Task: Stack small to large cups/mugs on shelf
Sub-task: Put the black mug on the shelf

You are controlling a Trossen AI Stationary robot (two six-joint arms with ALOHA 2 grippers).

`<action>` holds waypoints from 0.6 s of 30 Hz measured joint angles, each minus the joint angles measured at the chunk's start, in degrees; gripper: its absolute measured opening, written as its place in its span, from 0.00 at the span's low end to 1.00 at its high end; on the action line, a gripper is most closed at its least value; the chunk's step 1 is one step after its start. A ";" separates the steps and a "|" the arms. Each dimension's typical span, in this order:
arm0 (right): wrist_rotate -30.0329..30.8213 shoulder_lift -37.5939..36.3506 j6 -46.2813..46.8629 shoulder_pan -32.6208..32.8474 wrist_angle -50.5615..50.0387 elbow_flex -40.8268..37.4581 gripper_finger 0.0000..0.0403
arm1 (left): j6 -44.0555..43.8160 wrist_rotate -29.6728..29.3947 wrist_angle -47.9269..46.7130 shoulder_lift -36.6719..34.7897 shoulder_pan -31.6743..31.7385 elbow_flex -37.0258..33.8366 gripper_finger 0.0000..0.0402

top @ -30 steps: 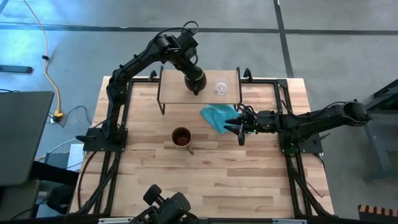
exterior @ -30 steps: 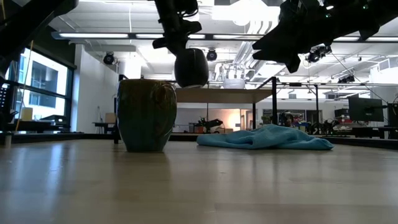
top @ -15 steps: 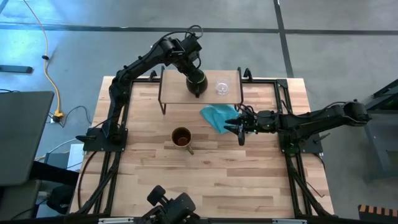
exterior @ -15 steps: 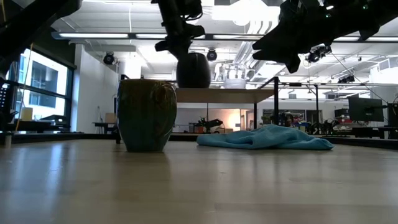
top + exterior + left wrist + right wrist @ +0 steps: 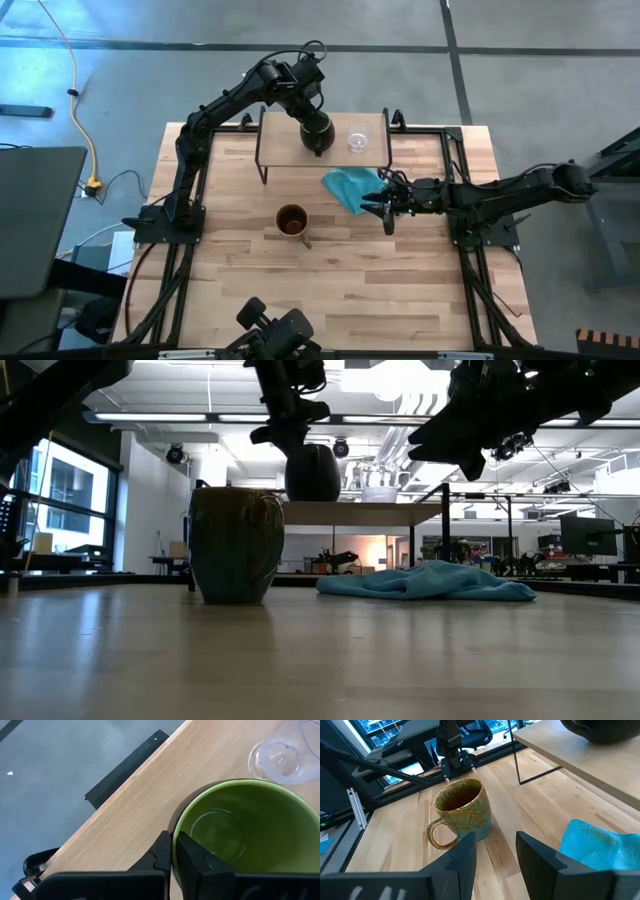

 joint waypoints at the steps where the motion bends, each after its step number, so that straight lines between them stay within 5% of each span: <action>1: 0.01 0.00 0.00 0.00 0.00 0.00 0.32 | 0.01 0.25 0.03 0.00 0.00 -0.01 0.01; 18: -0.07 0.00 0.04 0.00 -0.07 0.00 0.32 | 0.50 2.10 0.26 0.22 0.00 -0.09 0.17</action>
